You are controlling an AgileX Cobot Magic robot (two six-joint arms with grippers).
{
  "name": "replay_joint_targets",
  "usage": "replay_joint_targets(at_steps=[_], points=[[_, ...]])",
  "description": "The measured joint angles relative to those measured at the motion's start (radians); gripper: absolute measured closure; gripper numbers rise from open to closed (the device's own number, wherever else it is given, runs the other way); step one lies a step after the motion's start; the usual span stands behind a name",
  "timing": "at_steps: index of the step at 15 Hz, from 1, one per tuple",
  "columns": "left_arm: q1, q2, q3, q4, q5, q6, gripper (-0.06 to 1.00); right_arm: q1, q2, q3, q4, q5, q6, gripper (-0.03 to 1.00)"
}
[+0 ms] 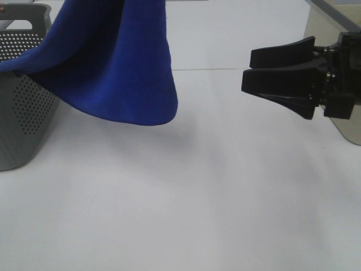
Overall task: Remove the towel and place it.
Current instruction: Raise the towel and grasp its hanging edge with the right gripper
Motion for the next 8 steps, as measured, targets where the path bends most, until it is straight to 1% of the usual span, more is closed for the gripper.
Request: replay_joint_targets(at_steps=[3, 8], points=[[-0.030, 0.026, 0.002, -0.015, -0.060, 0.044, 0.94, 0.019, 0.112, -0.077, 0.004, 0.003, -0.006, 0.20], [-0.084, 0.056, 0.002, -0.019, -0.095, 0.071, 0.94, 0.153, 0.246, -0.231, 0.004, -0.005, -0.020, 0.20]])
